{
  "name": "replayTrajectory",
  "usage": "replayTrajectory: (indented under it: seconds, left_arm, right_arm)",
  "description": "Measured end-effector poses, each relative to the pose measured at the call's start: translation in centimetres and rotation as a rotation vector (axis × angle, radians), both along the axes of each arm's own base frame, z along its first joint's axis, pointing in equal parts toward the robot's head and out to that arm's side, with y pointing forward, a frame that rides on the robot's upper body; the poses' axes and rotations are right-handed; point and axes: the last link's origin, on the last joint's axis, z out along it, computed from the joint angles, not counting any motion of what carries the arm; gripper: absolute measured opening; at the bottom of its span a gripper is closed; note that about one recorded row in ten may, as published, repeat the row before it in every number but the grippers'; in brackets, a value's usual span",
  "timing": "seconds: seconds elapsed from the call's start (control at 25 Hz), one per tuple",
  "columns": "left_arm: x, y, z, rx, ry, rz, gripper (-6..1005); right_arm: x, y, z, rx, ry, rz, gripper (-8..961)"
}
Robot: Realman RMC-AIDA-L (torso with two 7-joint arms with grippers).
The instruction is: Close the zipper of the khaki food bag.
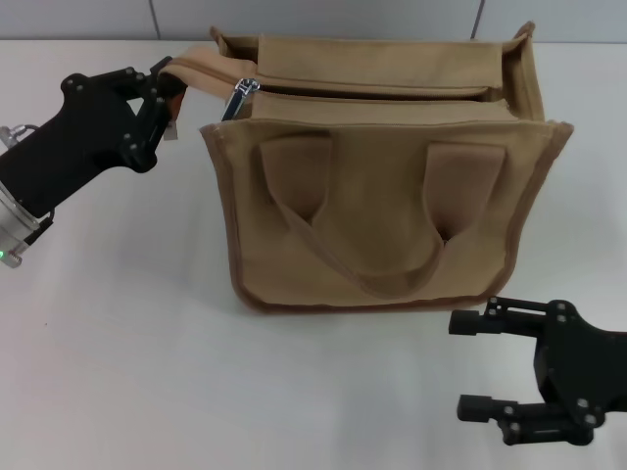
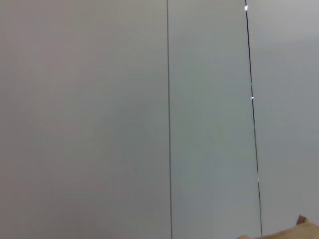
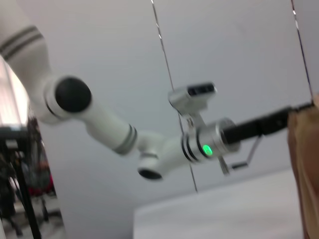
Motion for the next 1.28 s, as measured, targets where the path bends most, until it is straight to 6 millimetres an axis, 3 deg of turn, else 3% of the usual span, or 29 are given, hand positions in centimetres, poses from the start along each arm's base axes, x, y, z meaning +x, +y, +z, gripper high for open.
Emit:
replayTrajectory:
  seconds: [0.4, 0.72, 1.28]
  left_arm:
    - [0.8, 0.7, 0.8, -0.053, -0.045, 0.005, 21]
    - [1.3, 0.8, 1.1, -0.076, -0.07, -0.01, 21]
    - [1.6, 1.1, 1.2, -0.082, -0.083, -0.012, 21]
  right_arm:
    - [-1.5, 0.4, 3.4, -0.053, 0.173, -0.026, 764]
    - [-5.8, 5.4, 6.2, -0.249, 0.276, -0.146, 764]
    - [-12.7, 12.4, 7.9, -0.433, 0.242, -0.294, 765]
